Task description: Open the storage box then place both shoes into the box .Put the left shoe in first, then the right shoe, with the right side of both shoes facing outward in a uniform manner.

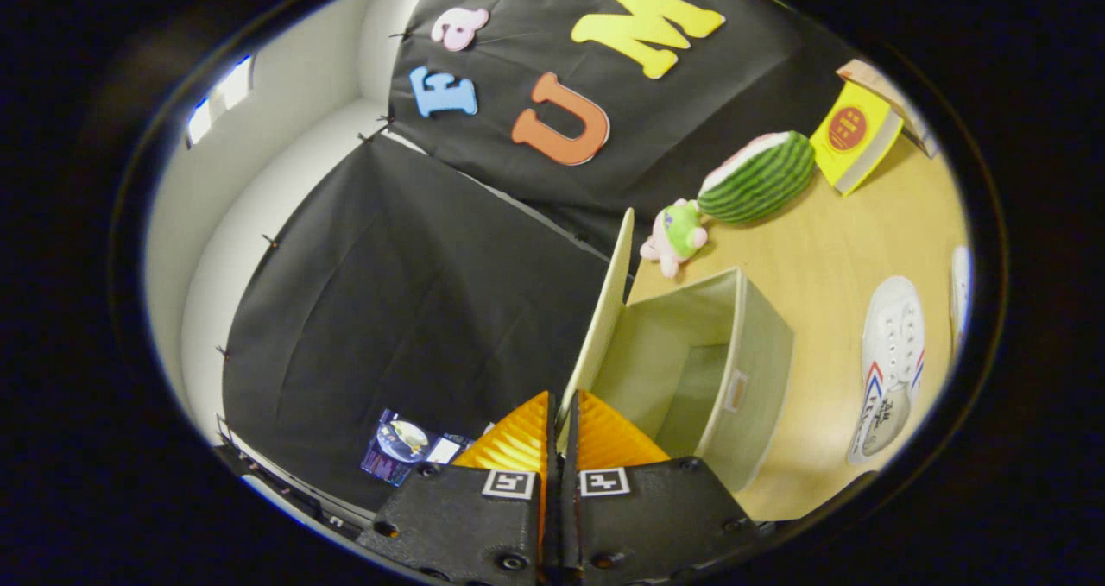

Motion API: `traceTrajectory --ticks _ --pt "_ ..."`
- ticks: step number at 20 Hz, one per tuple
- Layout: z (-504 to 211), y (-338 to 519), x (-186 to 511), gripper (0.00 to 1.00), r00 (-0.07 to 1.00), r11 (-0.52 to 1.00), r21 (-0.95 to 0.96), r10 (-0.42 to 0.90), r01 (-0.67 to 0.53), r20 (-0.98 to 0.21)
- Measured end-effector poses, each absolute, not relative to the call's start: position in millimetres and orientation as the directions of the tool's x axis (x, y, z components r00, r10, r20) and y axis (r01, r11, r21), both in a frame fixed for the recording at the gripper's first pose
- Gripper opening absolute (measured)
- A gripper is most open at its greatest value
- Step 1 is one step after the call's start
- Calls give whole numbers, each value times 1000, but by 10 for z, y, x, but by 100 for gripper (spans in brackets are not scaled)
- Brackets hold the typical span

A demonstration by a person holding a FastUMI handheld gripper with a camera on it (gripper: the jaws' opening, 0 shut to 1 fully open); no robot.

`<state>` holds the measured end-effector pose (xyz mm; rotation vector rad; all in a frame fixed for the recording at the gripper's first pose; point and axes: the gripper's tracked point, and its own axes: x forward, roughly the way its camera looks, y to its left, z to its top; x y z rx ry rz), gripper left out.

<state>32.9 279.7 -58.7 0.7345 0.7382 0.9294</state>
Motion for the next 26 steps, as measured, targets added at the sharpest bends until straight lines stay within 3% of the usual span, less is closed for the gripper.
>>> traceTrajectory --ticks 9,14,17,20,26 --pt "-173 3983 53 6 350 476 640 879 -603 -324" --pt "-108 4621 -53 21 320 490 526 866 -695 -384" --pt "-127 4763 -99 63 313 483 501 867 -718 -387" --pt "-138 4651 -14 100 373 527 462 843 -713 -387" --pt "-6 3827 339 100 616 703 272 708 -657 -344"
